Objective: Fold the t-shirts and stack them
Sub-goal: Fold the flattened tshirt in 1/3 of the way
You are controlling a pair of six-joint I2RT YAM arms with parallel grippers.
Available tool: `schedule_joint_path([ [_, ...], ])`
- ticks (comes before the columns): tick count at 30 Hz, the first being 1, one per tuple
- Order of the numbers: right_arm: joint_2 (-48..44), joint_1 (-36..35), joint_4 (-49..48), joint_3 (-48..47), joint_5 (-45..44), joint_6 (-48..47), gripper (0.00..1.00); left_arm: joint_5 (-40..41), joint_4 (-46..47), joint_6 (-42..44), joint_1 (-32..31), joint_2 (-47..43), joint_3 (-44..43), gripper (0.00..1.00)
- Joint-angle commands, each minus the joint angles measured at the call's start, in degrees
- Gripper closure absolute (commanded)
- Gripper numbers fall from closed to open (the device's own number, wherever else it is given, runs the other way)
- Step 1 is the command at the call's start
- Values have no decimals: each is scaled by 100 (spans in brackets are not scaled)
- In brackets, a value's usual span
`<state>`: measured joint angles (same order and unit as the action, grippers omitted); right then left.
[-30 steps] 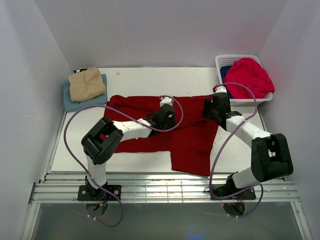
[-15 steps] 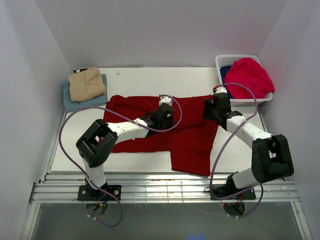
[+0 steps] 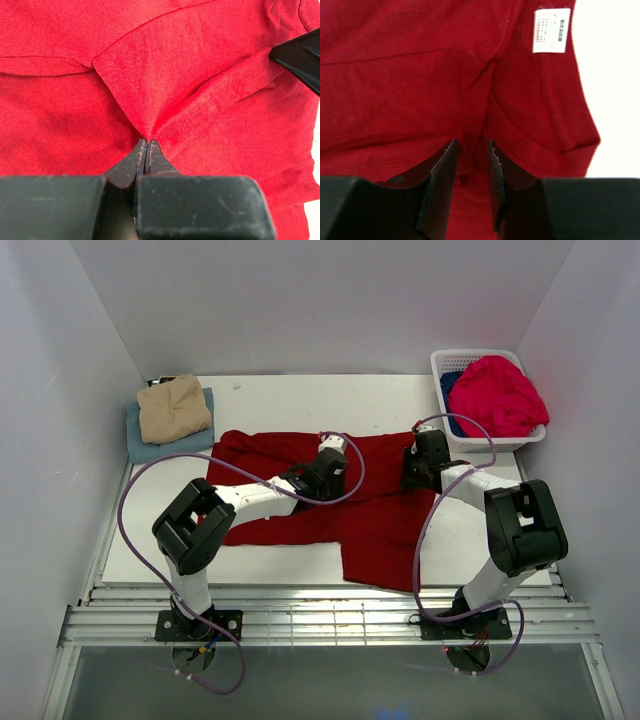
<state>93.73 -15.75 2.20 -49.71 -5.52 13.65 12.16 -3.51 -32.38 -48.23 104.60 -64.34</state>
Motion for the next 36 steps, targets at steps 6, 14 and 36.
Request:
schedule_joint_path([
  [6, -65, 19, -369, -39, 376, 94, 69, -74, -97, 65, -38, -18, -123, 97],
  [14, -206, 28, -264, 93, 367, 76, 72, -91, -89, 39, -38, 26, -132, 98],
  [36, -215, 19, 176, 190, 490, 15, 92, -83, -45, 39, -38, 61, -114, 98],
])
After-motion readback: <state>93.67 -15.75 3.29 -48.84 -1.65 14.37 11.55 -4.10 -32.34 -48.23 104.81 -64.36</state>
